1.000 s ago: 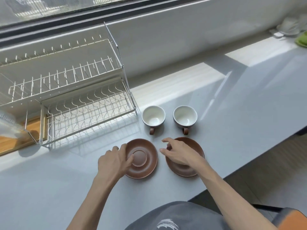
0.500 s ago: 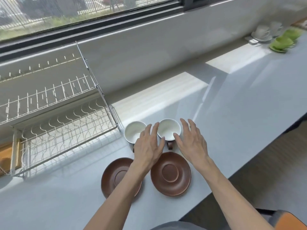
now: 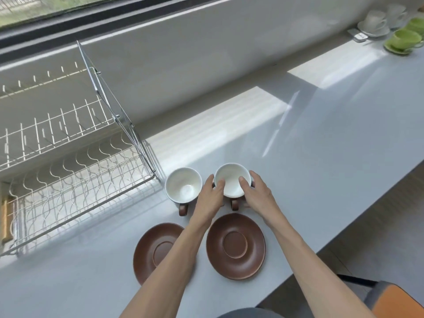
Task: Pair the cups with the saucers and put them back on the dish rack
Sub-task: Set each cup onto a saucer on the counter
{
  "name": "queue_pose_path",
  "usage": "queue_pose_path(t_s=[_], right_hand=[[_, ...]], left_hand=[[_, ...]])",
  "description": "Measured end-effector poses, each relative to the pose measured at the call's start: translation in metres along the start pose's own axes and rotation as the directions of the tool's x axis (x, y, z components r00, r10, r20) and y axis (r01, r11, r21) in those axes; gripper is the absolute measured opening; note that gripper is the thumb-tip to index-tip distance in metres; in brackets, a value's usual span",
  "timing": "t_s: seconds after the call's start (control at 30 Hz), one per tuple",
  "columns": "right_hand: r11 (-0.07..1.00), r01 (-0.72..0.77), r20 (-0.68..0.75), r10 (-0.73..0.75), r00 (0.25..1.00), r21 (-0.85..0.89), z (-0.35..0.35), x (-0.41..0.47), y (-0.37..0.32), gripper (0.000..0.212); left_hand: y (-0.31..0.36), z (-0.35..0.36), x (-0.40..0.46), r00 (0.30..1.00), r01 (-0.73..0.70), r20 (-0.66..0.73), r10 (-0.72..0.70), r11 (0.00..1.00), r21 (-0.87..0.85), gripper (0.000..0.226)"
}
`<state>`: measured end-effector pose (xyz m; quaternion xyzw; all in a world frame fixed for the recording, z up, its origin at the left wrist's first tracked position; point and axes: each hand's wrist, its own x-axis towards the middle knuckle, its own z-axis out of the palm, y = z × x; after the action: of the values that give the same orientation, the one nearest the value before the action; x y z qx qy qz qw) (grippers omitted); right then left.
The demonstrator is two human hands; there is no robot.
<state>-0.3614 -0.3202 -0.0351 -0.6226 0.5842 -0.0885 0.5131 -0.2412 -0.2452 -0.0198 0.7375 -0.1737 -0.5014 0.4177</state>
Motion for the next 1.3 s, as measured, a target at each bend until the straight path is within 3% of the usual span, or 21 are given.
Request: queue_pose_path(t_s=[0.03,0.1,0.27,0.57,0.7,0.87,1.03,1.2,1.3], right_hand=[[0.999,-0.01,0.003,0.01,1.0,0.039,0.0,0.001,0.001,0.073],[0.994,-0.021,0.015,0.02,1.0,0.104,-0.001,0.003,0.001,0.063],[0.984,-0.035,-0.019,0.039,0.999,0.173,-0.001,0.001,0.001,0.058],[0.954,0.035,-0.048,-0.022,0.999,0.299,-0.006,-0.038,0.007,0.049],[0.953,0.04,-0.036,-0.03,0.999,0.302,0.001,-0.067,0.027,0.054],[0.957,0.048,-0.029,-0.041,0.999,0.285,0.011,-0.102,0.054,0.05],[0.959,0.022,-0.035,-0.013,0.999,0.281,0.018,-0.119,0.073,0.018],[0.96,0.01,-0.036,0.0,0.999,0.28,0.023,-0.13,0.082,0.028],[0.965,0.002,-0.04,0.009,0.999,0.262,0.026,-0.134,0.084,0.022]], left_hand=[[0.002,0.0,0.0,1.0,0.024,0.013,-0.023,0.997,-0.071,0.023],[0.005,-0.001,0.003,0.999,0.045,0.029,-0.041,0.988,-0.145,0.029],[0.012,-0.003,-0.006,0.996,0.076,0.055,-0.066,0.977,-0.199,0.019],[0.007,-0.013,-0.044,0.997,-0.009,0.071,0.027,0.97,-0.242,0.012],[-0.017,-0.018,-0.07,0.994,-0.039,0.094,0.063,0.971,-0.237,0.027],[-0.048,-0.022,-0.097,0.994,-0.021,0.099,0.045,0.971,-0.237,0.023],[-0.069,-0.02,-0.114,0.993,0.016,0.114,0.013,0.968,-0.25,0.034],[-0.079,-0.02,-0.122,0.992,0.041,0.125,-0.009,0.965,-0.261,0.036],[-0.081,-0.02,-0.125,0.99,0.067,0.134,-0.034,0.965,-0.254,0.036]])
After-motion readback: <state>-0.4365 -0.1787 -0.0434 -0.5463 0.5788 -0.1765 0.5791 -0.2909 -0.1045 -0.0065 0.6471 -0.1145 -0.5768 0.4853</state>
